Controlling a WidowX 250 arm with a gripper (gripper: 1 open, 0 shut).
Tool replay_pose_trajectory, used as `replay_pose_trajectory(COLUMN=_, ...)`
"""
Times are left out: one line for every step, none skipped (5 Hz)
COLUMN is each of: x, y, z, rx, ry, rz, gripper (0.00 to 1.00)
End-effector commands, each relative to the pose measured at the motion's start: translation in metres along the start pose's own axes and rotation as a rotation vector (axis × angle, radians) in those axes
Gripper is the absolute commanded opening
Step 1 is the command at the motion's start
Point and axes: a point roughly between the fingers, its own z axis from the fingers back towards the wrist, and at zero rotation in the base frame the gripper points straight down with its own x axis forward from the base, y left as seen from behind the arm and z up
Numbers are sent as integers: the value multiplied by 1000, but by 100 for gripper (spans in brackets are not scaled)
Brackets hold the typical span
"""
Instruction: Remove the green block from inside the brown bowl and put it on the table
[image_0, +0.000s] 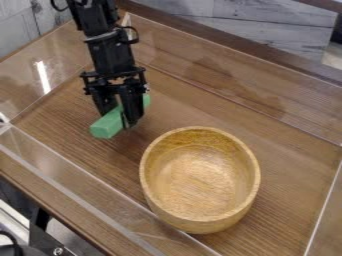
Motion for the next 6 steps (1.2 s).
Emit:
replay_pose_trajectory(x=8, y=-4, z=12, rx=23, ry=-31, rz=-28, gripper=0)
replay_pose_trajectory(x=8, y=-5, z=12, rx=22, ry=-20, rz=-30, gripper=0)
replay_pose_trajectory(x=8, y=-7, z=12, rx=19, ry=-11, rz=-33, gripper=0)
replay_pose_trajectory(x=9, y=-8, z=11, rx=17, ry=-3, rz=-36, gripper=0)
replay_pose_trajectory(x=9, y=-9, z=11, rx=15, ry=6, rz=-39, gripper=0)
replay_pose_trajectory(x=9, y=-10, z=10, rx=13, ry=14, rz=-42, gripper=0)
